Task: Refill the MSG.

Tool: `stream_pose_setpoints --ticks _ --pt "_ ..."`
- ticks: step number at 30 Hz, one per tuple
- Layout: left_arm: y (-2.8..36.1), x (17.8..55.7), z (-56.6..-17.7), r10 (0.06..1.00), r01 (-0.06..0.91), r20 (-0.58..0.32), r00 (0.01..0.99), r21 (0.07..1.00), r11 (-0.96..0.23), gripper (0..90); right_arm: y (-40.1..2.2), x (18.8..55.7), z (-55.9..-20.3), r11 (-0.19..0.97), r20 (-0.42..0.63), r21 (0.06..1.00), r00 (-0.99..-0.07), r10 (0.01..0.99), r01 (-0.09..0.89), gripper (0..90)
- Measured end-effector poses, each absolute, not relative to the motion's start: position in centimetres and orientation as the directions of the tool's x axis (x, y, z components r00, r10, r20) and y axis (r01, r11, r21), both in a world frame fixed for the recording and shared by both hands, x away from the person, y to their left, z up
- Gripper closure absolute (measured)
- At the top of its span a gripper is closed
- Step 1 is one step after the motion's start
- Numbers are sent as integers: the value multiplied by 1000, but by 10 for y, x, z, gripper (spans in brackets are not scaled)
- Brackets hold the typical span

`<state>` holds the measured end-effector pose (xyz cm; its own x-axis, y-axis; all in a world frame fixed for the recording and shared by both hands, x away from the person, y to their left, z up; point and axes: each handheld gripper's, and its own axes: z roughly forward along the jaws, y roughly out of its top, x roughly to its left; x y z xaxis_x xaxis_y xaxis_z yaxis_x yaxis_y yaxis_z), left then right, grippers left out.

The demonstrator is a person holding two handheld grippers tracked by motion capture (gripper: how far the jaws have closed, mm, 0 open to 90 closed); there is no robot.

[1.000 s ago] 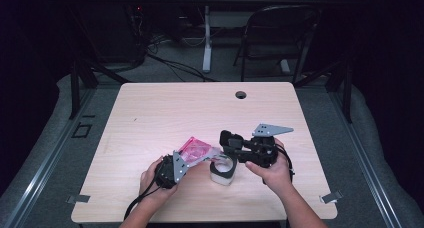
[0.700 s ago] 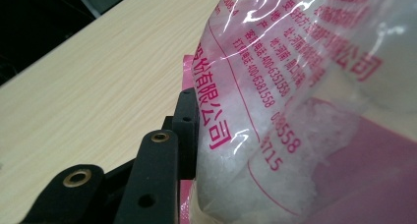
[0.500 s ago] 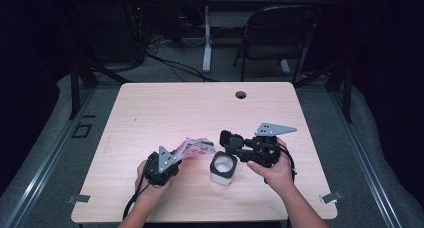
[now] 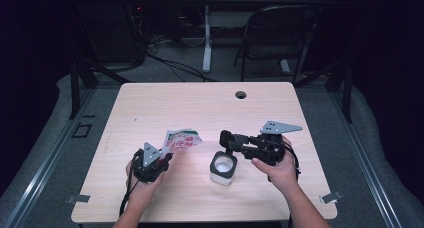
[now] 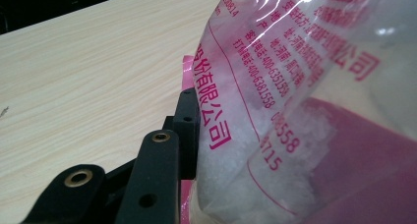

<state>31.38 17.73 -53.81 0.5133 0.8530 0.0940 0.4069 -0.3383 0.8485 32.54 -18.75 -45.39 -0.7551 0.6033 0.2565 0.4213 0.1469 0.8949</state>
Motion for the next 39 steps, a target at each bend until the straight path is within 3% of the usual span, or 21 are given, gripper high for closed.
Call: stream_pose_setpoints --ticks 15,39 --pt "208 316 -534 900 437 12 436 871 -223 687 -191 326 -453 129 262 897 -745 613 422 610" --pt "244 322 -550 958 479 -12 287 868 -133 687 -195 328 -454 116 264 897 -729 632 426 583"
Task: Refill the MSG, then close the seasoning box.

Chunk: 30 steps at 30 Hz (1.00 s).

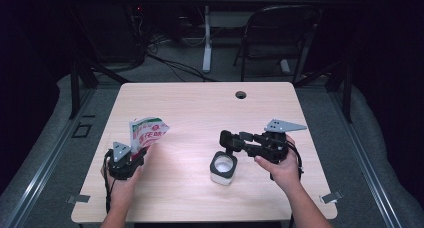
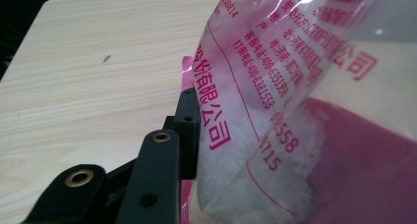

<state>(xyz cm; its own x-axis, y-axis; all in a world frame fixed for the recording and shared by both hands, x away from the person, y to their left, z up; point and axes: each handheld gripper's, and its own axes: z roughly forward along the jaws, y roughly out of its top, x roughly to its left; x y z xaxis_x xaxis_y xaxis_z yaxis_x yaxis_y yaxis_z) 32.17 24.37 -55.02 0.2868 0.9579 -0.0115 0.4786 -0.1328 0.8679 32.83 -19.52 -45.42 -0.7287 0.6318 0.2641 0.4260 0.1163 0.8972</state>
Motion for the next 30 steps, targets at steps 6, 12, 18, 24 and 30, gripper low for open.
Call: stream_pose_setpoints --ticks 6,12,18,24,30 --pt "252 323 -555 967 499 -13 254 858 -120 687 -197 330 -455 116 264 896 -723 639 429 578" --pt "256 325 -561 973 516 -11 232 849 -113 687 -197 330 -456 111 268 895 -721 639 432 577" --pt "261 327 -566 978 539 -4 208 835 -111 687 -198 330 -456 108 269 895 -717 643 433 577" --pt "266 329 -572 984 561 3 179 821 -105 687 -198 330 -457 116 263 894 -719 644 432 577" --pt "270 329 -575 987 568 3 163 817 -96 686 -199 331 -457 108 267 896 -716 645 431 577"
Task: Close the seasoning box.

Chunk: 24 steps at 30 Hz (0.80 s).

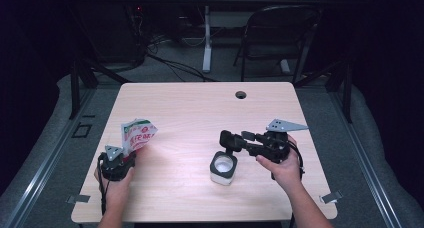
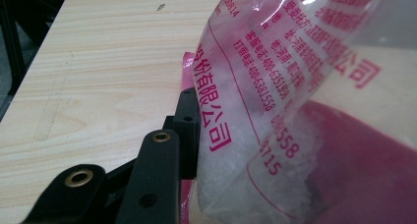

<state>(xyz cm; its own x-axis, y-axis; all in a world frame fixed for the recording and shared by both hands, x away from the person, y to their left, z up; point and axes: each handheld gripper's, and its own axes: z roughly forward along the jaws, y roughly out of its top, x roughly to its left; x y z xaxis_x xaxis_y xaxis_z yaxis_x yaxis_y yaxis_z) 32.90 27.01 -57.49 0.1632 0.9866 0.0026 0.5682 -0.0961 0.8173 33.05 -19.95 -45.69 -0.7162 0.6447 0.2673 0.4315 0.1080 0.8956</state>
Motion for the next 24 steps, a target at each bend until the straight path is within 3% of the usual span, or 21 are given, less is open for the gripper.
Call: stream_pose_setpoints --ticks 10,21,24 --pt "271 328 -579 989 584 -21 145 809 -68 649 -200 332 -459 109 266 894 -710 652 435 578" --pt "272 325 -577 991 574 -24 133 817 -57 405 -200 332 -458 109 265 894 -707 656 436 578" --pt "270 325 -576 989 574 -15 145 816 -72 374 -201 332 -459 105 268 894 -706 655 436 577"
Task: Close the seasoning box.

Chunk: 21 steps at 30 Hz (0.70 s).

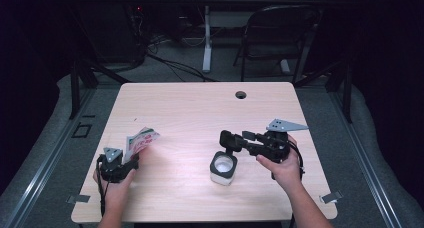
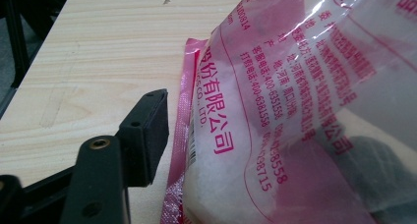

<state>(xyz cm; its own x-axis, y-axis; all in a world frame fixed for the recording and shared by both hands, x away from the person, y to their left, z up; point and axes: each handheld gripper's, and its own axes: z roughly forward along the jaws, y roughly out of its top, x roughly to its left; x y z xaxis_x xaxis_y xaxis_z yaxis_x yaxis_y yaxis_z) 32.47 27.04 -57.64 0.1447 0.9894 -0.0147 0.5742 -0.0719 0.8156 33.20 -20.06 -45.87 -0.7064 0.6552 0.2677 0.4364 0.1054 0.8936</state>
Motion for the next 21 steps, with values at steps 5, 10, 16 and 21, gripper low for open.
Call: stream_pose_setpoints --ticks 5,10,16,21 --pt "264 321 -571 984 564 -7 180 820 -97 294 -201 332 -458 107 258 896 -702 664 431 546" --pt "253 317 -564 976 546 -8 220 830 -116 232 -201 333 -459 108 248 898 -693 677 426 523" --pt "239 314 -560 962 545 -4 273 824 -152 222 -201 335 -464 121 233 896 -685 691 427 512" --pt "231 312 -559 955 540 0 296 825 -167 222 -201 338 -469 141 222 887 -675 704 439 519"
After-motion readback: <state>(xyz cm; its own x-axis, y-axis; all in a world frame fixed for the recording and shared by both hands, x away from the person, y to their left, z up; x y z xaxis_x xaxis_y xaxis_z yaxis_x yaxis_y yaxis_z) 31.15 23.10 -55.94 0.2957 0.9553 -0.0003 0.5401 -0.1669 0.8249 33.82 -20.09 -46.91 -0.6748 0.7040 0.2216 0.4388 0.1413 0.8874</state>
